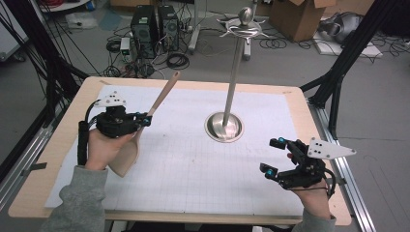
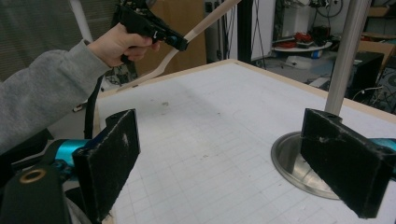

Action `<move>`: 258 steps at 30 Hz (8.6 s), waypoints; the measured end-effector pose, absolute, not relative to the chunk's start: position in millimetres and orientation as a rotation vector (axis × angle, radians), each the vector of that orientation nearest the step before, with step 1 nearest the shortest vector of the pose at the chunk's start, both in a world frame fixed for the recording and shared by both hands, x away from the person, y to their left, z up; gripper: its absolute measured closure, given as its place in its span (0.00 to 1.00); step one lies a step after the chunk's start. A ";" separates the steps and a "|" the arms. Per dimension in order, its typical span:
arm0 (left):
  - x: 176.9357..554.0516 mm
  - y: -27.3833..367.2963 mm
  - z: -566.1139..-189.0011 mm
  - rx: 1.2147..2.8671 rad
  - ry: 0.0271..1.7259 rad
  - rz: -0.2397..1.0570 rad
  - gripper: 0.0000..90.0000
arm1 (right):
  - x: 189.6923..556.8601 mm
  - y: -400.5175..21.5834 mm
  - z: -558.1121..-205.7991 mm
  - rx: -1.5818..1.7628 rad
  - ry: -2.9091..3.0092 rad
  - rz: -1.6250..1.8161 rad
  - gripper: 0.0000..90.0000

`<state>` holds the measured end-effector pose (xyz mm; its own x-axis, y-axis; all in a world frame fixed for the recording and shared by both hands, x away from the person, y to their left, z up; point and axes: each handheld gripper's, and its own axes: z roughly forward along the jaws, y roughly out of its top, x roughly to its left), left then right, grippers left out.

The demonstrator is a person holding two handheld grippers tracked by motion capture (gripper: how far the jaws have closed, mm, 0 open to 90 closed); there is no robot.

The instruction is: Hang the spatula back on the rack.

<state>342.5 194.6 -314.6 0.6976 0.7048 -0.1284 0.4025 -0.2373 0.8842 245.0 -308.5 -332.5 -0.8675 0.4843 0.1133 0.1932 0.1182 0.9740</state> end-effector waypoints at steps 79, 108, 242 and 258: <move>349.6 143.5 -203.7 1.878 0.589 0.443 0.87 | 246.3 -297.2 -333.1 0.620 2.197 1.820 0.13; 357.6 119.6 -205.8 1.910 0.557 0.419 0.87 | 245.3 -301.4 -334.9 0.619 2.209 1.821 0.13; 390.4 60.6 -244.8 1.901 0.631 0.390 0.50 | 234.4 -308.1 -332.7 0.606 2.185 1.830 0.13; 377.7 96.1 -261.1 1.826 0.631 0.444 0.23 | 240.3 -299.3 -336.2 0.607 2.222 1.807 0.13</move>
<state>377.7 96.1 -261.1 0.7877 0.6160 -0.0029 0.2056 -0.2584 0.9439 240.3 -299.3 -336.2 -0.8922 0.4422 0.0916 0.1800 0.1621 0.9702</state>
